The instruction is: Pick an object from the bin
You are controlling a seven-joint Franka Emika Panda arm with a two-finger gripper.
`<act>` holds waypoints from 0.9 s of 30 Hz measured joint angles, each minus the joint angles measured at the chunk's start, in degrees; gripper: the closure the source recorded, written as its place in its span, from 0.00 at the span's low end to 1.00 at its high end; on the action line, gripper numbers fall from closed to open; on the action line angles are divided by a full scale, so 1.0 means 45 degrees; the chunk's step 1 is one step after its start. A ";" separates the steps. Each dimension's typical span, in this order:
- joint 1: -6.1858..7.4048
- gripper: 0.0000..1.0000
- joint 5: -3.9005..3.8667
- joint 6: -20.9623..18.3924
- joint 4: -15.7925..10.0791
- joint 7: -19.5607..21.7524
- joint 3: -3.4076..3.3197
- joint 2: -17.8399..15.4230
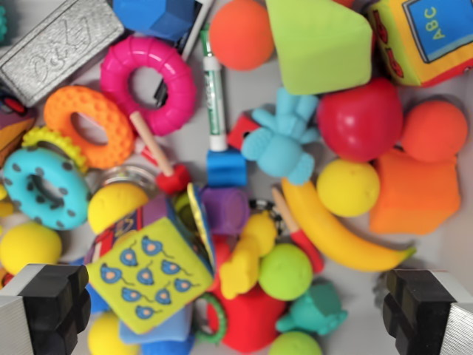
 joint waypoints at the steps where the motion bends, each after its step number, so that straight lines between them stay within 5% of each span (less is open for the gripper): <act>1: 0.0008 0.00 0.0000 0.0033 -0.0047 0.0080 0.0001 -0.0013; 27: 0.0416 0.00 0.0051 0.1532 -0.2100 0.3873 0.0080 -0.0609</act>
